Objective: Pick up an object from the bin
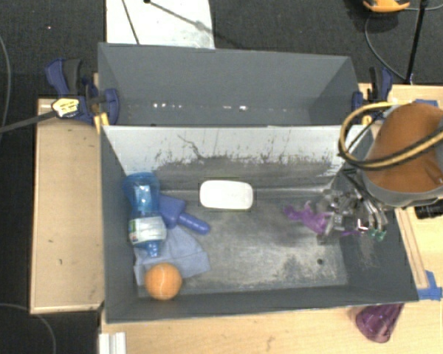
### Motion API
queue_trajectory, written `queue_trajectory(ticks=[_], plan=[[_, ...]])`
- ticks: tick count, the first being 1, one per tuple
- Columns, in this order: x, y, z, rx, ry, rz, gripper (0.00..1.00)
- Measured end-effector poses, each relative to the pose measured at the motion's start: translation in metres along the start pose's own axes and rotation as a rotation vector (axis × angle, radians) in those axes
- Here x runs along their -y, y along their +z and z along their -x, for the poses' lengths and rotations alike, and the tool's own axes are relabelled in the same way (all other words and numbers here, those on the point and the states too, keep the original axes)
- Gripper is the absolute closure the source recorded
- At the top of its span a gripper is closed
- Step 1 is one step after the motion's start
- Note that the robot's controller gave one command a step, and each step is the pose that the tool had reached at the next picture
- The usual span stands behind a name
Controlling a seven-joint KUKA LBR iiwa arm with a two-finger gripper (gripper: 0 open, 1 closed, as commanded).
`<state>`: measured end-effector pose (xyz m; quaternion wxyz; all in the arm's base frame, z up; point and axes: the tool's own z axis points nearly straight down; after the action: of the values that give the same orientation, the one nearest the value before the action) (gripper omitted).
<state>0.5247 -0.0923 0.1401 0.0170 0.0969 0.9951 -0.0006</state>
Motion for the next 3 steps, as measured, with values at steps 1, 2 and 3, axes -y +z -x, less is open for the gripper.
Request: queue_trajectory(ticks=[1,2,3], plan=[[0.000,-0.018,-0.017,-0.033,-0.005,-0.001,1.00],[0.007,-0.008,-0.010,0.005,-0.007,0.000,1.00],[0.006,-0.019,-0.022,-0.032,0.004,0.000,1.00]])
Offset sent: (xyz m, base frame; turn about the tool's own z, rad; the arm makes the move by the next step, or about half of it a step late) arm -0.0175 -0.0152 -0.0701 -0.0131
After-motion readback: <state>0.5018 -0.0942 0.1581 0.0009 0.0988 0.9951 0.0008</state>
